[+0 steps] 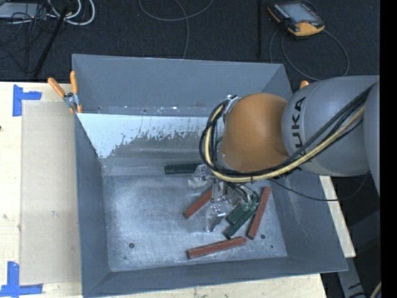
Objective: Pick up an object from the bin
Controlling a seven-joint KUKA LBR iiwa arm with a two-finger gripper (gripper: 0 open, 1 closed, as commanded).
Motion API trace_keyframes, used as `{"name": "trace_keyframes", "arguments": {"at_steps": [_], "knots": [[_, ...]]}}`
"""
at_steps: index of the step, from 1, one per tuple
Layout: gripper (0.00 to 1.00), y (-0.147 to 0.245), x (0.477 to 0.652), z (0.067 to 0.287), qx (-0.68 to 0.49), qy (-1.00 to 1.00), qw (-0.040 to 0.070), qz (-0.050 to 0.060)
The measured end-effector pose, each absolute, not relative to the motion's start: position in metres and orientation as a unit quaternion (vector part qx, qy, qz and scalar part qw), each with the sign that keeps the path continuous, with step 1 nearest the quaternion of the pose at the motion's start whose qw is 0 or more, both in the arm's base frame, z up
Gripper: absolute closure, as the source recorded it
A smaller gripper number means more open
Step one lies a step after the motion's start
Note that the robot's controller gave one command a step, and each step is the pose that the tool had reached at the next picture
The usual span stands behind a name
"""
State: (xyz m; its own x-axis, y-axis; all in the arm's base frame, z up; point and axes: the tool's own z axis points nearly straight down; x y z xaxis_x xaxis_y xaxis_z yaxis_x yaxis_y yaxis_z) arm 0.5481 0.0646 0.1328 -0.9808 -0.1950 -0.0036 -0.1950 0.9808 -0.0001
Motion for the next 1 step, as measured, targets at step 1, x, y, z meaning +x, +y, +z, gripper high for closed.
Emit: {"name": "trace_keyframes", "arguments": {"at_steps": [1], "knots": [[1.0, 0.0622, 0.5821, 0.0763, -0.144, 0.989, 0.007, 0.001]]}}
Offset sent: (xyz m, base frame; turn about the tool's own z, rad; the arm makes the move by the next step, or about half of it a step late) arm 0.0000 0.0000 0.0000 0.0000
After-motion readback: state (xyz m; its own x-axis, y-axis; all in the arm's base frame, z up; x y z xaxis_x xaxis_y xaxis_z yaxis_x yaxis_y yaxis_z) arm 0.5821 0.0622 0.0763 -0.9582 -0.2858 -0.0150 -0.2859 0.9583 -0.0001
